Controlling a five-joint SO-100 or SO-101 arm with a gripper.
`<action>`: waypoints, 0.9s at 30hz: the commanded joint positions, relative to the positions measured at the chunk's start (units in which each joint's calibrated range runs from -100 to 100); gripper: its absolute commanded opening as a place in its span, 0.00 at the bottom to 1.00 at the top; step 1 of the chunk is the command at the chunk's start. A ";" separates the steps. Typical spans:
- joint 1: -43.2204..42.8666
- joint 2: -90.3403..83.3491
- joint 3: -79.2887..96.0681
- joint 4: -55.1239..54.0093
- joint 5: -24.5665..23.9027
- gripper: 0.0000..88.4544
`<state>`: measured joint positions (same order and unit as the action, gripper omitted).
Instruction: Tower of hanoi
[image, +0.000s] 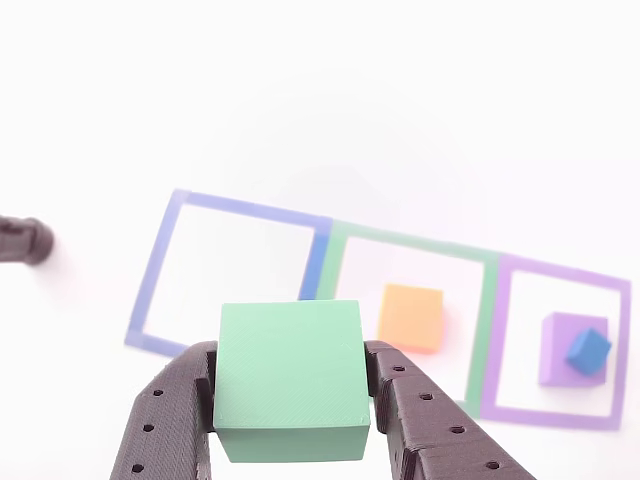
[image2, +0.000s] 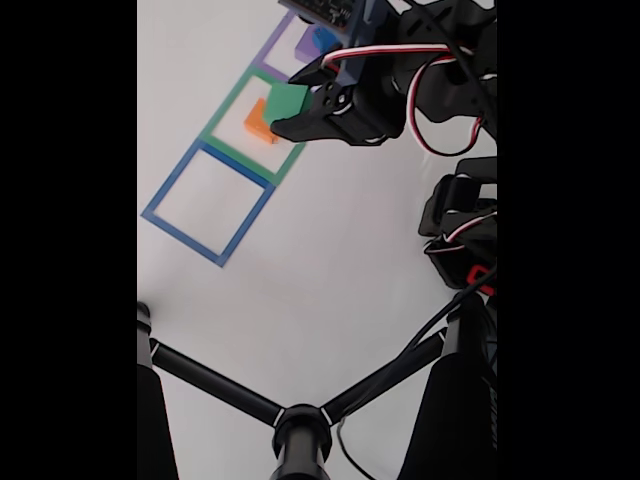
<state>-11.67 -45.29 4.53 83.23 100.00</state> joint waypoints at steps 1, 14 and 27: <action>2.17 -2.39 -2.89 0.50 0.00 0.08; 9.46 -7.88 17.29 -13.67 0.00 0.08; 15.41 -3.68 58.84 -62.25 0.00 0.08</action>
<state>3.23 -51.88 54.05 40.53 99.41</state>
